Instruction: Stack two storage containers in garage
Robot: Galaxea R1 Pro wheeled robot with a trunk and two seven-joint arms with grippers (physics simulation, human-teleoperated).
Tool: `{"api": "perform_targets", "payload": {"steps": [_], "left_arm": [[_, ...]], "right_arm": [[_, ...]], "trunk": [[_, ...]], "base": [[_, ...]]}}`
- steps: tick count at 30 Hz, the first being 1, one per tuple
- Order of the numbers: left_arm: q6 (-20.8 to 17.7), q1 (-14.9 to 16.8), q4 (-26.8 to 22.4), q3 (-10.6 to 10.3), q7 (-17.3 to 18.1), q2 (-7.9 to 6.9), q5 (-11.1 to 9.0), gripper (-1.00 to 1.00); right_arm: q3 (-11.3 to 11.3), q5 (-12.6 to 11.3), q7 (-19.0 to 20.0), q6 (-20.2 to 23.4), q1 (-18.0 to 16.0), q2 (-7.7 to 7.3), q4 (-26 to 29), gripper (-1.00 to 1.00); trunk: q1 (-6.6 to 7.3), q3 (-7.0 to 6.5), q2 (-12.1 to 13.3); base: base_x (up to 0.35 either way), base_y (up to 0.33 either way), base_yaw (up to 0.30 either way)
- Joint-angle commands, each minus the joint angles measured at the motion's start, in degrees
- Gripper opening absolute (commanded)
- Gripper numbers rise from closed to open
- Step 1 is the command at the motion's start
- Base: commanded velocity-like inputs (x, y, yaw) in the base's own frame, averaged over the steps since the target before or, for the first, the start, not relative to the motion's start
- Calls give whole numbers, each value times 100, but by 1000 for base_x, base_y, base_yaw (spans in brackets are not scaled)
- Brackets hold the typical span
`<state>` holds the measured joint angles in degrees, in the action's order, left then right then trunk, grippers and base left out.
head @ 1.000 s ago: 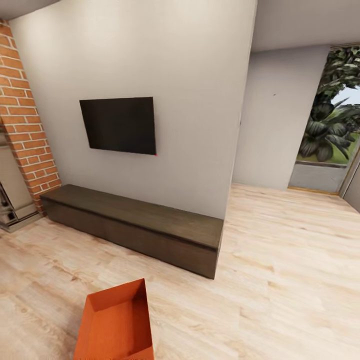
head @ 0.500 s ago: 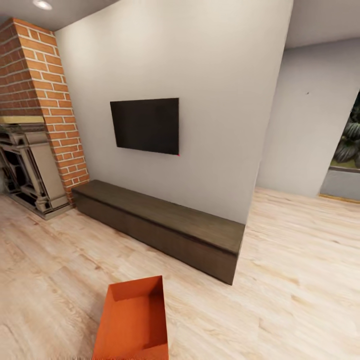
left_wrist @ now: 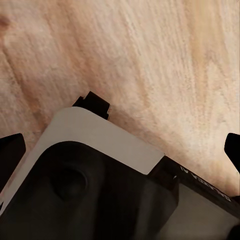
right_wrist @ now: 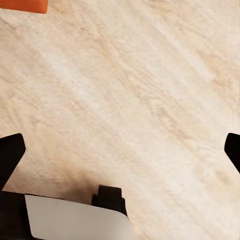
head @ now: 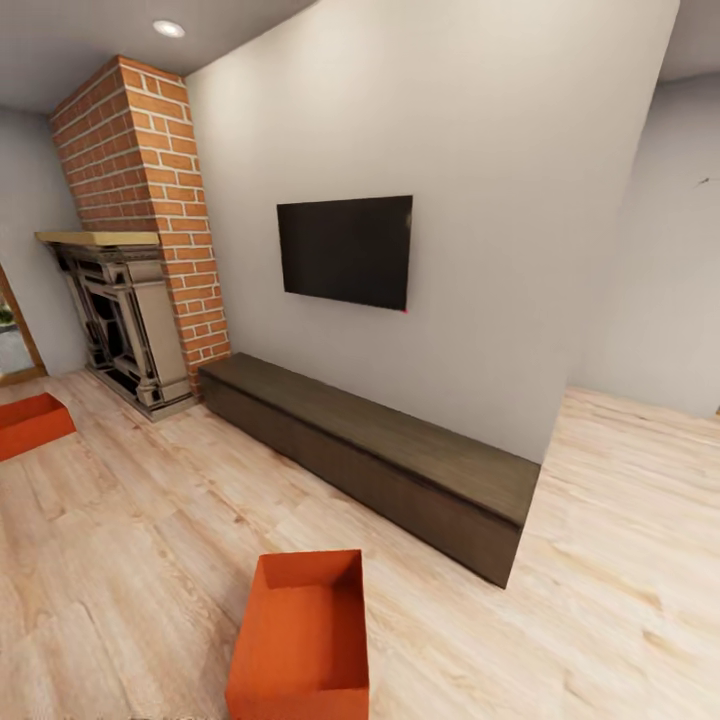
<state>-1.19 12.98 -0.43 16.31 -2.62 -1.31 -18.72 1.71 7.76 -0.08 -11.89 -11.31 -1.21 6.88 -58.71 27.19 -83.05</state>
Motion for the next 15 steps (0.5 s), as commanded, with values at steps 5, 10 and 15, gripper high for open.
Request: {"api": "perform_targets", "payload": {"steps": [5,10,15], "left_arm": [[-13,3,-3,-5,5,-33,-35,100],[-13,3,-1,-5,7,-36,-36,100],[-13,3,-1,-5,3,-36,-36,100]], "right_arm": [[16,23,7,-15,-2,-3,-2,100],[14,23,8,-15,-2,-3,-2,100],[15,23,8,-15,-2,-3,-2,100]], "trunk": [[-2,6,-3],[-2,6,-3],[-2,6,-3]], "base": [[275,196,61],[289,207,7],[291,208,1]]}}
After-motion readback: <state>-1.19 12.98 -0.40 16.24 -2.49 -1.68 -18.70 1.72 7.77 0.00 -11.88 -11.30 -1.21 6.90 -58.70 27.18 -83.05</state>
